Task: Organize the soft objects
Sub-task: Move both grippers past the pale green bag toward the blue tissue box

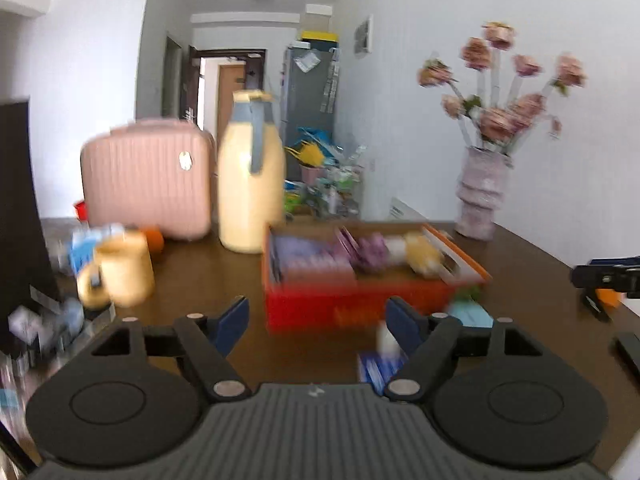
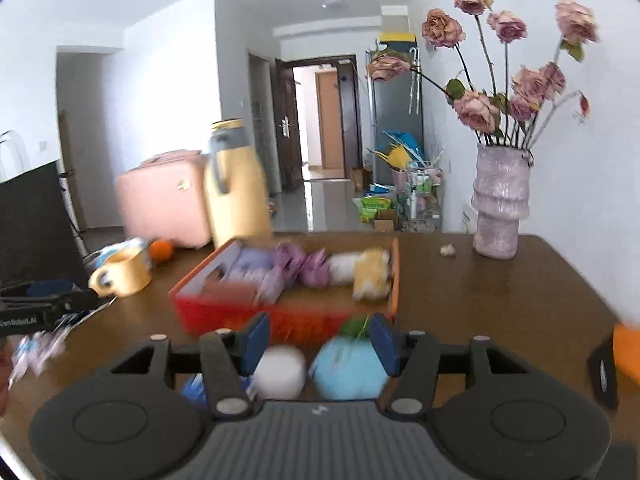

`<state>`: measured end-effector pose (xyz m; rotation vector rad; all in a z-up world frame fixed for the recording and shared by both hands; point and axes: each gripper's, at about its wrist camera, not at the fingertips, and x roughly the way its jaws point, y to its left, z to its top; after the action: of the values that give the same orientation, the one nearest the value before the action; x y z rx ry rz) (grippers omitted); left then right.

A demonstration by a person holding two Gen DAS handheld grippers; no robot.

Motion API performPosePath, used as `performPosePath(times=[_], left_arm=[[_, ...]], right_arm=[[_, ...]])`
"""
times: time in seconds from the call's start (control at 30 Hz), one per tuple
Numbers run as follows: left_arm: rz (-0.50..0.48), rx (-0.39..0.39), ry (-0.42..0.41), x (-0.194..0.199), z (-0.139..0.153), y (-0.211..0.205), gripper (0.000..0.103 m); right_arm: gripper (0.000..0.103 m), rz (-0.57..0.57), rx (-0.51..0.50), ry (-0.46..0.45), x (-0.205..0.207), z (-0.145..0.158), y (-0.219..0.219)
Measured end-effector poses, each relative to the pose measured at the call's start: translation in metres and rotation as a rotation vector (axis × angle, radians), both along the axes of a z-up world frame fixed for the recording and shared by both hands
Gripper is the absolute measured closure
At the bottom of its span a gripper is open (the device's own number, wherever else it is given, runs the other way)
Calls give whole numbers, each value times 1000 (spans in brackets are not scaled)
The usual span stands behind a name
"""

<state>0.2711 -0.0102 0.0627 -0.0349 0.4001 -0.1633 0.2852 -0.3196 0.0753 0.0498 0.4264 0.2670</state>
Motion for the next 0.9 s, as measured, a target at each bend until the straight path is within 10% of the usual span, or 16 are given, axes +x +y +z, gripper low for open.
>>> performPosePath(times=[0.23, 0.43, 0.6, 0.9], left_arm=[[-21, 44, 80, -68, -52, -10, 26], [-37, 36, 90, -61, -56, -15, 24], [-63, 28, 125, -57, -65, -17, 24], [-143, 28, 159, -24, -77, -47, 24]], right_arm=[[46, 7, 104, 54, -94, -67, 3], [47, 26, 81, 91, -105, -78, 13], [69, 106, 61, 124, -100, -82, 25], [67, 61, 66, 164, -68, -101, 20]])
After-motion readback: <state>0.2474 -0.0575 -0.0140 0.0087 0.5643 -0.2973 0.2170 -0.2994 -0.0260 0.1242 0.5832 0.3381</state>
